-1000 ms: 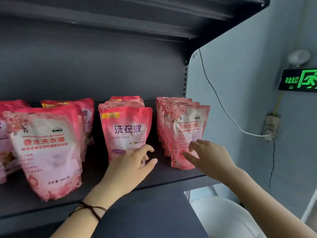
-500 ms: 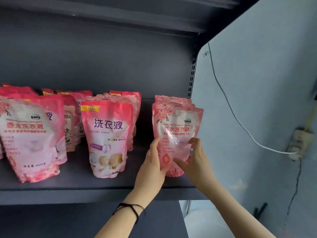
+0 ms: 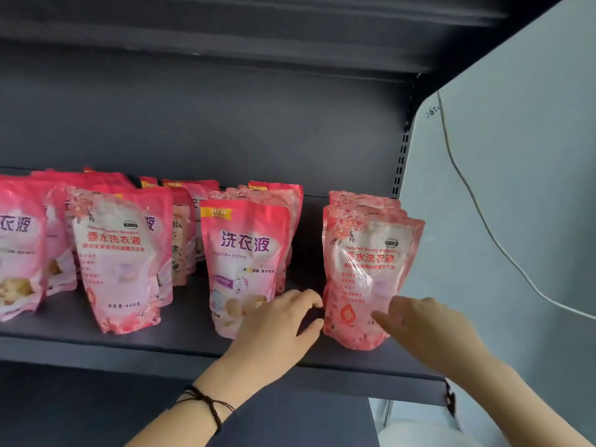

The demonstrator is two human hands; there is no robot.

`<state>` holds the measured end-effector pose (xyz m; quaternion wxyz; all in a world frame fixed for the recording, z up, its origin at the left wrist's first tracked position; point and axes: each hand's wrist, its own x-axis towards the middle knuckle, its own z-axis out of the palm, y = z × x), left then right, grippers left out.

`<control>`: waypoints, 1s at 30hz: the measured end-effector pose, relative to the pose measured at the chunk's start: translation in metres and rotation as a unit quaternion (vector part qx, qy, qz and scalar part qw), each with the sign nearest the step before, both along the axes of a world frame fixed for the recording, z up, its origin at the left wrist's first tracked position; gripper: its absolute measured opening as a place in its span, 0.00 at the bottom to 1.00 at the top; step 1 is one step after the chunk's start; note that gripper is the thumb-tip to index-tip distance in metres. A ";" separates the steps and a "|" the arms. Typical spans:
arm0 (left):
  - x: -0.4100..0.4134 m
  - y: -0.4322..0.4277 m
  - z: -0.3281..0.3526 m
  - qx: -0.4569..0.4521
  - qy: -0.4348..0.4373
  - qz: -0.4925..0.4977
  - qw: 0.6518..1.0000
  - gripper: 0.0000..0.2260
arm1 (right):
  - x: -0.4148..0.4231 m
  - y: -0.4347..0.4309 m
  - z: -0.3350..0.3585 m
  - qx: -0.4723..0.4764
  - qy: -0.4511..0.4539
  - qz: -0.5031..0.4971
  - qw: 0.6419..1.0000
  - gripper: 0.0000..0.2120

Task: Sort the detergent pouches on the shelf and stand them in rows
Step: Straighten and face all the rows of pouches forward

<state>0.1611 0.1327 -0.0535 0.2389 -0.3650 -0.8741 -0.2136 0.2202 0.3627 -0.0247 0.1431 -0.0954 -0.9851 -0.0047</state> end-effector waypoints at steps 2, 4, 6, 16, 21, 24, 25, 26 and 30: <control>0.002 -0.029 0.024 -0.035 0.038 0.027 0.998 0.12 | 0.002 -0.010 0.018 -0.005 -0.024 0.017 1.000 0.19; 0.001 -0.059 0.052 -0.091 0.081 0.048 0.991 0.12 | 0.003 -0.023 0.039 0.008 -0.029 0.052 0.998 0.18; -0.005 -0.090 0.084 -0.172 0.121 0.070 0.975 0.13 | 0.000 -0.039 0.065 0.066 -0.017 0.086 0.994 0.19; -0.078 -0.152 0.157 -0.155 0.166 0.088 0.970 0.16 | -0.067 -0.133 0.135 0.047 0.085 0.159 0.982 0.18; -0.104 -0.137 0.138 -0.101 0.124 0.029 0.987 0.08 | -0.086 -0.143 0.121 0.013 0.107 0.151 0.983 0.09; -0.115 -0.138 0.142 -0.067 0.079 0.000 0.995 0.04 | -0.089 -0.143 0.121 -0.008 0.123 0.144 0.982 0.06; -0.117 -0.138 0.145 -0.066 0.061 -0.008 0.996 0.03 | -0.090 -0.143 0.121 -0.012 0.124 0.144 0.982 0.06; -0.118 -0.138 0.147 -0.070 0.042 -0.013 0.997 0.02 | -0.090 -0.143 0.121 -0.012 0.124 0.145 0.982 0.05; -0.128 -0.138 0.157 -0.111 0.043 0.005 0.993 0.02 | -0.095 -0.145 0.121 -0.011 0.130 0.159 0.979 0.05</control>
